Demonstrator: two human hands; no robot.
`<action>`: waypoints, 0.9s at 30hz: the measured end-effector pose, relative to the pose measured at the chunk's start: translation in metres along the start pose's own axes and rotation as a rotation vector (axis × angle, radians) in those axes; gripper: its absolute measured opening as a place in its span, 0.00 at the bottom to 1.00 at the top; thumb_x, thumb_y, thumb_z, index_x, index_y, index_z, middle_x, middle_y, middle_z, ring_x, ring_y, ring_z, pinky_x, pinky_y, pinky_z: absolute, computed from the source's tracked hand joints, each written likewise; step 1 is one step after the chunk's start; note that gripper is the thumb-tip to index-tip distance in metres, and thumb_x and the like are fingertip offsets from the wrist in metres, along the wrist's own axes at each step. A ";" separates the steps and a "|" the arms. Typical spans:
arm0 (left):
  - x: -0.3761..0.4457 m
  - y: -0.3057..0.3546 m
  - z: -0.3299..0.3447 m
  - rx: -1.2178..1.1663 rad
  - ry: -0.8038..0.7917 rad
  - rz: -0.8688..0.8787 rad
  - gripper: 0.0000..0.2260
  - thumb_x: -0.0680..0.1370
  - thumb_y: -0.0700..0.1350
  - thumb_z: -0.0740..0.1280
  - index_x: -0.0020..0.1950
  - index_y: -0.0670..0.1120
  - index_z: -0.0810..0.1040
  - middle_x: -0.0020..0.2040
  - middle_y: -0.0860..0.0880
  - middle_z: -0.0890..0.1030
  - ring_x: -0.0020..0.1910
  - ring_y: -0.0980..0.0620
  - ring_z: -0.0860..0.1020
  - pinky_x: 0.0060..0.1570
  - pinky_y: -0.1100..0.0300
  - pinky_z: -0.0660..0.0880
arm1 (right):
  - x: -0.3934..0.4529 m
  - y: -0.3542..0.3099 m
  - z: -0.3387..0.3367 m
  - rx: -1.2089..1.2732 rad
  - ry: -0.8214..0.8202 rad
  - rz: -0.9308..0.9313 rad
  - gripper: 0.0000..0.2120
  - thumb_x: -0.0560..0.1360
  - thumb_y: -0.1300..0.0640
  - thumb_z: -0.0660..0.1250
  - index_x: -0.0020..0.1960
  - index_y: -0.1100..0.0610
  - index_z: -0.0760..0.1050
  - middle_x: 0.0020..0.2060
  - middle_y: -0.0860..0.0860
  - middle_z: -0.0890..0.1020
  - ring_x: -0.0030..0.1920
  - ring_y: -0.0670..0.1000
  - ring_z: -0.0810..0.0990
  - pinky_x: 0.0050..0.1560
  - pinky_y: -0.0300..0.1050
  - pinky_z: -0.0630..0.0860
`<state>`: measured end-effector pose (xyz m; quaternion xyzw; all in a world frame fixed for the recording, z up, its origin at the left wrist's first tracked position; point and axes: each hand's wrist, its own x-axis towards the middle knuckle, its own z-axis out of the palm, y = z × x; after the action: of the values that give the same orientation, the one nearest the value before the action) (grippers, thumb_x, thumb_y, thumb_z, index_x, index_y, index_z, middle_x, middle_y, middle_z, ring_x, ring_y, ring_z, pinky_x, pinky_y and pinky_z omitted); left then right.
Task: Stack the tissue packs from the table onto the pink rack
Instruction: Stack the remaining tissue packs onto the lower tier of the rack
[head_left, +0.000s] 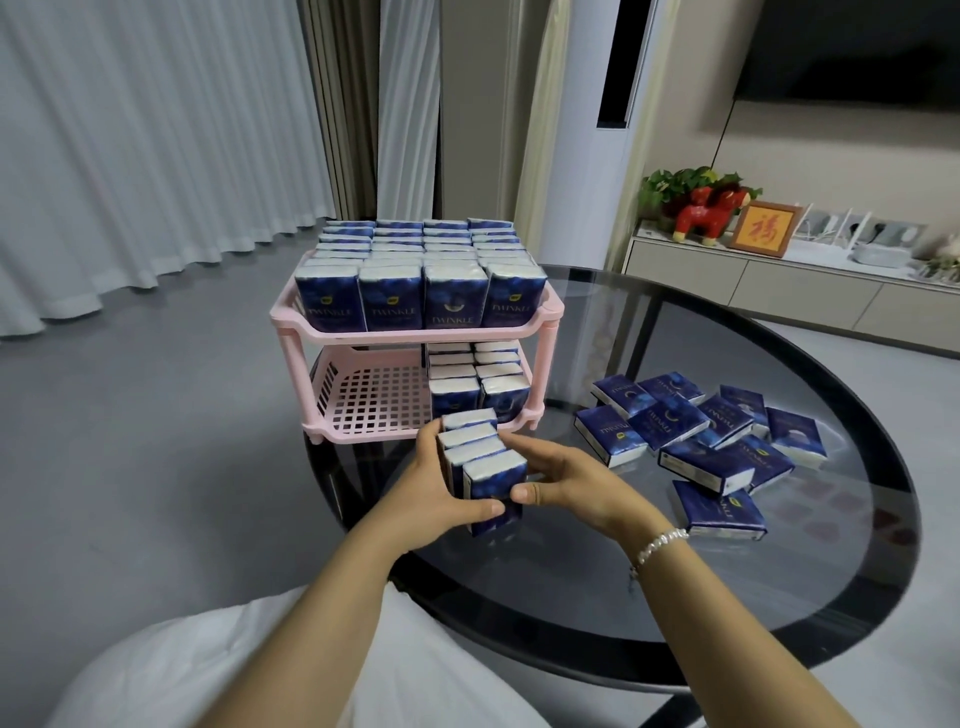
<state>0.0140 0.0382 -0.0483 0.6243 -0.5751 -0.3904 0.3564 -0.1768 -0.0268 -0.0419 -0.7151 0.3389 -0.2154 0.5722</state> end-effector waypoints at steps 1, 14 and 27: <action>-0.001 -0.001 -0.002 -0.018 0.019 -0.007 0.48 0.65 0.47 0.79 0.74 0.57 0.48 0.69 0.56 0.68 0.66 0.56 0.68 0.67 0.57 0.67 | 0.001 0.001 0.001 0.006 -0.005 -0.007 0.29 0.72 0.64 0.70 0.67 0.42 0.68 0.63 0.45 0.77 0.63 0.48 0.75 0.63 0.46 0.74; 0.029 -0.012 -0.069 -0.074 0.379 -0.055 0.42 0.67 0.39 0.77 0.73 0.46 0.54 0.63 0.54 0.70 0.65 0.52 0.70 0.66 0.58 0.66 | 0.043 0.009 0.008 -0.096 0.746 -0.076 0.19 0.73 0.56 0.70 0.61 0.56 0.67 0.56 0.53 0.75 0.54 0.50 0.76 0.55 0.42 0.73; 0.116 -0.035 -0.095 -0.055 0.315 -0.186 0.44 0.52 0.54 0.78 0.66 0.46 0.70 0.58 0.51 0.80 0.57 0.50 0.79 0.60 0.52 0.76 | 0.068 0.029 0.018 -0.153 0.875 -0.151 0.14 0.77 0.60 0.63 0.62 0.55 0.71 0.56 0.51 0.75 0.53 0.49 0.74 0.51 0.38 0.71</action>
<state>0.1181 -0.0748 -0.0464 0.7180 -0.4412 -0.3348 0.4215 -0.1249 -0.0675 -0.0804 -0.6198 0.5106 -0.5130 0.3032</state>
